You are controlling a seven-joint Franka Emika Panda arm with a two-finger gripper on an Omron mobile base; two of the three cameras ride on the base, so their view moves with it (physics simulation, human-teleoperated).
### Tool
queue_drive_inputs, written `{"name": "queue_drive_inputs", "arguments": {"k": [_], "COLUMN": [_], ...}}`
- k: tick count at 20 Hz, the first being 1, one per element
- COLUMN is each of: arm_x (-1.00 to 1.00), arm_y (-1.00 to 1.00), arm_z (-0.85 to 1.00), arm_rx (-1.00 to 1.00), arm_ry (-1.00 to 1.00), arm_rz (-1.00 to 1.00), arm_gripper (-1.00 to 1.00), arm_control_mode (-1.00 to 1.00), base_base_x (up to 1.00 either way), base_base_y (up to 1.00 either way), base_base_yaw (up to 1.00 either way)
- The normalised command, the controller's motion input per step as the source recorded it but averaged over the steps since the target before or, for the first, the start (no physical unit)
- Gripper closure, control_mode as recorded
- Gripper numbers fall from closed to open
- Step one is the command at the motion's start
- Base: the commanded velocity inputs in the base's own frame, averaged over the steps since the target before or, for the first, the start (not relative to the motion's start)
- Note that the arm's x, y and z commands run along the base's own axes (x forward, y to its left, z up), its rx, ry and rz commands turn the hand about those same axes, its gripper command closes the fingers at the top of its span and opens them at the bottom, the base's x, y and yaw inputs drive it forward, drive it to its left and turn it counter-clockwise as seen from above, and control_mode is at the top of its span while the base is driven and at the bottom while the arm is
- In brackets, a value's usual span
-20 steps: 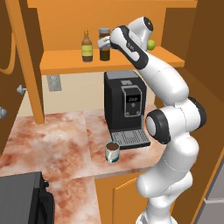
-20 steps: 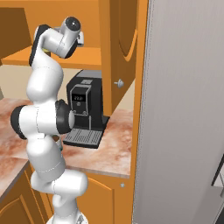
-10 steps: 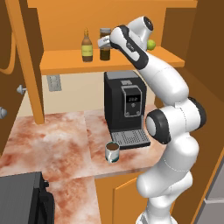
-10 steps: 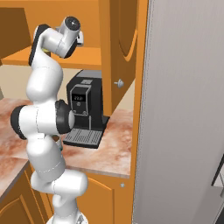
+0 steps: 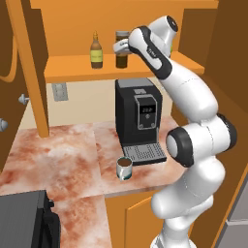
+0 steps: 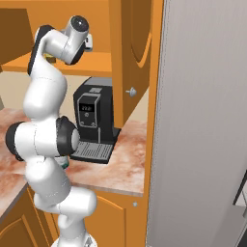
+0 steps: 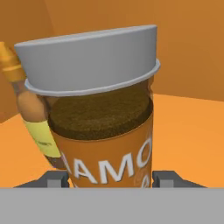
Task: Pick the cinnamon and honey bottle from the cabinet and place them next to the mug.
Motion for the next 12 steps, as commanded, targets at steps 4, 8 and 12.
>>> {"name": "queue_drive_inputs", "arguments": {"k": [4, 8, 12], "arm_x": [-0.61, -0.59, -0.71], "arm_y": [-0.09, 0.0, 0.0], "arm_z": [0.0, 0.0, 0.0], "arm_rx": [0.0, 0.0, 0.0], "arm_ry": [-0.01, -0.07, -0.09], "arm_rz": [0.0, 0.0, 0.0], "arm_gripper": [1.0, 1.0, 1.0], "arm_control_mode": [-1.0, -1.0, -1.0], "base_base_x": [0.0, 0.0, 0.0], "base_base_y": [0.0, 0.0, 0.0], "base_base_yaw": [0.0, 0.0, 0.0]}}
